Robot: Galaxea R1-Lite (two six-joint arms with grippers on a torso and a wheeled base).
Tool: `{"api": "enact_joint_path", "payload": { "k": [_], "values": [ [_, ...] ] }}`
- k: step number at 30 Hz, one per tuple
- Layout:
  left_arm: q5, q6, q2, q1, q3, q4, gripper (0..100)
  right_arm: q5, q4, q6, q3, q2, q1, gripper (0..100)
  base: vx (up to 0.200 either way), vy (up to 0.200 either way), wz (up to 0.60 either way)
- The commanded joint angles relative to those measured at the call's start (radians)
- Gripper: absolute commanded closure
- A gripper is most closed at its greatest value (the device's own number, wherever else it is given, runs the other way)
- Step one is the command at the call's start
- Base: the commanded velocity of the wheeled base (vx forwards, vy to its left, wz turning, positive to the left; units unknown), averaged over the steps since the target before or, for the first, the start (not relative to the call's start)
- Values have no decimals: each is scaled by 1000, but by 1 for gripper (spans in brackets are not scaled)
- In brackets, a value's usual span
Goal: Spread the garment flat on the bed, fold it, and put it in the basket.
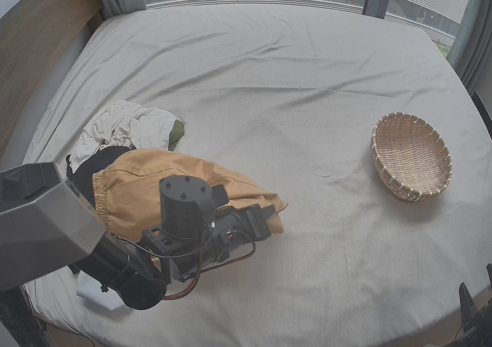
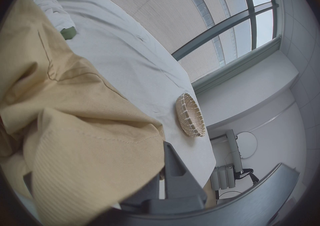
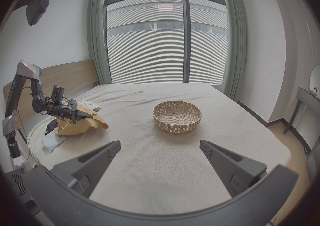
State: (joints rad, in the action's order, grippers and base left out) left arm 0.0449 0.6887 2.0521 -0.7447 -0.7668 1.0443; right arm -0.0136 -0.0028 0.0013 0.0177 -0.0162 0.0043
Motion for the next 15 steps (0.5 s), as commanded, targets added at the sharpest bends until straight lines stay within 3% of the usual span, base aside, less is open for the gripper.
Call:
{"api": "enact_joint_path", "payload": {
  "k": [1, 15],
  "values": [
    [0, 0, 49, -30, -74, -10, 100, 0, 0, 0, -18, 10, 0, 0, 0, 0, 0],
    [-2, 2, 109, -93, -203, -87, 100, 0, 0, 0, -18, 10, 2, 0, 0, 0, 0]
  ]
}}
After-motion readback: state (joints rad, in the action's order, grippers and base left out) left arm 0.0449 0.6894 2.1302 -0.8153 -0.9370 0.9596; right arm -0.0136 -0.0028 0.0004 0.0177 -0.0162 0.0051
